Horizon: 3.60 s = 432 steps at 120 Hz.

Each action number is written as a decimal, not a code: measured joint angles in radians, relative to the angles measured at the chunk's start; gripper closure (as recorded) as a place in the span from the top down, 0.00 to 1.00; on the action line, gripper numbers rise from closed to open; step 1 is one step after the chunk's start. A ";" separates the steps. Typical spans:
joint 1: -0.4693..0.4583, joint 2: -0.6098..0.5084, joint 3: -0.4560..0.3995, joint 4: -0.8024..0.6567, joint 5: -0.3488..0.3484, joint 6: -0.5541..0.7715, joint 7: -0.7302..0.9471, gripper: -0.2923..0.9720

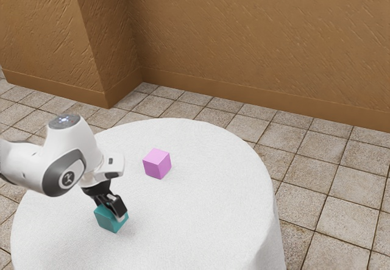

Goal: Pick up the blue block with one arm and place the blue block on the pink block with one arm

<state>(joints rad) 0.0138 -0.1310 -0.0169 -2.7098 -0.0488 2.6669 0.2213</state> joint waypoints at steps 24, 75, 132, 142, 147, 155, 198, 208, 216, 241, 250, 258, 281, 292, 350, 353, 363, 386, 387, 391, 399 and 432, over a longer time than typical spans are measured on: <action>0.000 0.019 0.000 0.007 -0.007 0.007 0.007 0.77; 0.001 0.067 0.002 0.062 -0.010 -0.064 0.044 0.77; 0.002 0.085 0.011 0.073 -0.024 -0.080 0.064 0.77; 0.002 0.087 0.011 0.073 -0.026 -0.081 0.066 0.77; 0.002 0.087 0.011 0.073 -0.028 -0.081 0.067 0.77; 0.001 0.090 0.011 0.073 -0.030 -0.081 0.068 0.77; 0.005 0.103 0.010 0.074 -0.040 -0.077 0.067 0.61; 0.006 0.105 0.009 0.074 -0.042 -0.075 0.064 0.61; 0.006 0.105 0.009 0.074 -0.042 -0.073 0.062 0.61; 0.005 0.093 0.009 0.074 -0.043 -0.073 0.056 0.58; 0.005 0.092 0.009 0.074 -0.045 -0.075 0.055 0.58; 0.003 0.085 0.011 0.074 -0.048 -0.079 0.054 0.53; 0.002 0.074 0.011 0.080 -0.047 -0.107 0.041 0.52; 0.002 0.073 0.011 0.110 -0.047 -0.137 0.032 0.51; -0.004 0.278 0.050 0.676 -0.135 -0.494 -0.024 0.49; -0.001 0.299 0.056 0.701 -0.138 -0.512 -0.026 0.49; 0.004 0.363 0.077 0.783 -0.147 -0.572 -0.031 0.49; 0.003 0.465 0.082 0.919 -0.156 -0.664 -0.037 0.48; 0.003 0.471 0.082 0.926 -0.156 -0.667 -0.037 0.48; 0.003 0.490 0.082 0.950 -0.155 -0.678 -0.038 0.48; 0.003 0.517 0.081 0.989 -0.149 -0.698 -0.038 0.48; 0.003 0.599 0.074 1.082 -0.128 -0.699 -0.031 0.48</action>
<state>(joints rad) 0.0171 0.4678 0.0567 -1.6283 -0.1770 1.9682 0.1907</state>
